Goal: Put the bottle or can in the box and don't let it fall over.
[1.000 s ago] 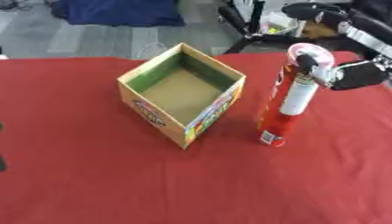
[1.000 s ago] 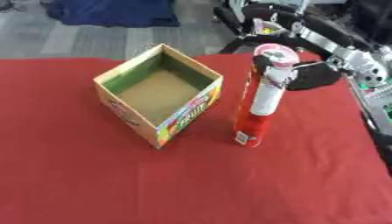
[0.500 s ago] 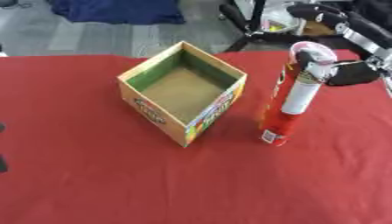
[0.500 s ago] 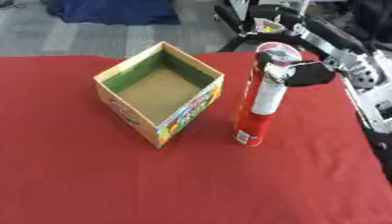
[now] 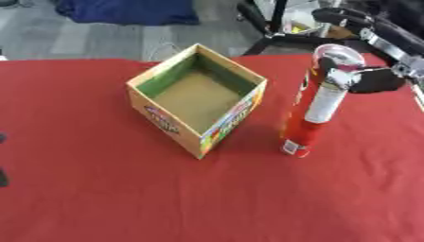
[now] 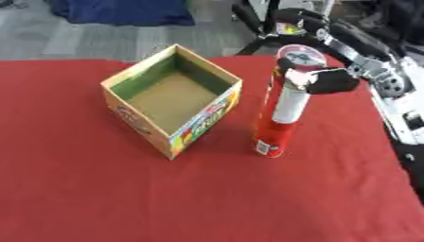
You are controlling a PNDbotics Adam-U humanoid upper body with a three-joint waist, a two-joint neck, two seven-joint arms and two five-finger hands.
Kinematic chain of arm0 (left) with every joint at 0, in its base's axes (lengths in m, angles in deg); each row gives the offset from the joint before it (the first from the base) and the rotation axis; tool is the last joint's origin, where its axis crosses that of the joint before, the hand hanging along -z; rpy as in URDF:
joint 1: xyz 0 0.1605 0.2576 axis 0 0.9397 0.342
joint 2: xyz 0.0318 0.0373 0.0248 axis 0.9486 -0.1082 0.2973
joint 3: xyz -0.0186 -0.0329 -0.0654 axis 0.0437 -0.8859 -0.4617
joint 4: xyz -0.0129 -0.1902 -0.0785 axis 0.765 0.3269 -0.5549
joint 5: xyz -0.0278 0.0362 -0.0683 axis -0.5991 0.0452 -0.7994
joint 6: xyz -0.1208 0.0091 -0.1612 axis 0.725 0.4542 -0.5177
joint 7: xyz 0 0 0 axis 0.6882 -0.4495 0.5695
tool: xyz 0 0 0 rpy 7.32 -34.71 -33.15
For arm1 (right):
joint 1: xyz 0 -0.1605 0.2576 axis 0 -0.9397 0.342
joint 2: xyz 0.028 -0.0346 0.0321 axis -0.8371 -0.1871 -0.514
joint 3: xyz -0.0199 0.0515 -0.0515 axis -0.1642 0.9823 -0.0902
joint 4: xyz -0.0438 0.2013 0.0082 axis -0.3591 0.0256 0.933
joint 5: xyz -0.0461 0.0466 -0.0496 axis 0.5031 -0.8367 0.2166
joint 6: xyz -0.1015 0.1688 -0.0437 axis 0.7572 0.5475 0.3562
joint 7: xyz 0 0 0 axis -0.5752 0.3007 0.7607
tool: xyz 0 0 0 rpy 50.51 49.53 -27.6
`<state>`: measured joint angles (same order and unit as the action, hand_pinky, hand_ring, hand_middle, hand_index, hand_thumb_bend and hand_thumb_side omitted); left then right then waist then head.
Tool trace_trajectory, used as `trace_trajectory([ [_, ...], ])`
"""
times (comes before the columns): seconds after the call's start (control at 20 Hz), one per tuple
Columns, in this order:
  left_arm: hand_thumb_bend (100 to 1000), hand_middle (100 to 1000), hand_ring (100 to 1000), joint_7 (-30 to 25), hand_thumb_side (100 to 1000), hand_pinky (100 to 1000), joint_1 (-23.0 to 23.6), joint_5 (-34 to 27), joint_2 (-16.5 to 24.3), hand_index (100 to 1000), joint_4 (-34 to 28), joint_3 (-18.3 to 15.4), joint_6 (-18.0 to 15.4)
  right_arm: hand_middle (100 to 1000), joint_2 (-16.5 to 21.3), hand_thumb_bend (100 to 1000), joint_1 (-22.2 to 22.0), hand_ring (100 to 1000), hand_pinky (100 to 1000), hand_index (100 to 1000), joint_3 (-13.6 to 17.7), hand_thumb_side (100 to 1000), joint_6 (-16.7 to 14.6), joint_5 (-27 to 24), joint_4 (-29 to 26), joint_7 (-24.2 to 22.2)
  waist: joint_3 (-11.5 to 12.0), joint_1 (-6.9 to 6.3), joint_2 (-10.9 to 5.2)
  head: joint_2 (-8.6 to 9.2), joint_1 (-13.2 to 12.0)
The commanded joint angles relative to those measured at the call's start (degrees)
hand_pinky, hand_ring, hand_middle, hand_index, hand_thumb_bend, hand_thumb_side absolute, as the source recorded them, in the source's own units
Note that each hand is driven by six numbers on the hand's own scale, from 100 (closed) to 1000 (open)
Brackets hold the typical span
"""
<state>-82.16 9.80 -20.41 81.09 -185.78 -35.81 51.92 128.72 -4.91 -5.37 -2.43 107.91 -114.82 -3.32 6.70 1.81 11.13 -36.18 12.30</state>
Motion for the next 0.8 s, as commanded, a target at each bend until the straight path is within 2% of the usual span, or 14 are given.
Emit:
trace_trajectory([
  [0.05, 100, 854, 834, -0.3, 654, 509, -0.6, 0.3, 0.2, 868, -1.2, -0.1, -0.1, 972, 1.0, 100, 1.1, 1000, 975, 994, 0.2, 589, -0.2, 0.8, 1.1, -0.6, 0.1, -0.04, -0.45, 0.39, 0.3],
  [0.65, 100, 855, 834, -0.6, 655, 508, -0.6, 0.6, 0.2, 864, -1.2, -0.1, -0.2, 967, 0.6, 100, 1.4, 1000, 973, 995, 0.4, 605, -2.7, 2.2, 4.7, -1.4, 0.3, -0.04, 0.06, 0.57, 0.4],
  [0.8, 100, 855, 834, -0.7, 654, 508, -0.5, 0.7, 0.2, 864, -1.2, -0.2, -0.2, 960, 0.4, 100, 1.4, 957, 933, 1000, 0.4, 615, -3.9, 1.8, 5.4, -1.9, 0.3, -0.07, 0.15, 0.46, 0.4],
])
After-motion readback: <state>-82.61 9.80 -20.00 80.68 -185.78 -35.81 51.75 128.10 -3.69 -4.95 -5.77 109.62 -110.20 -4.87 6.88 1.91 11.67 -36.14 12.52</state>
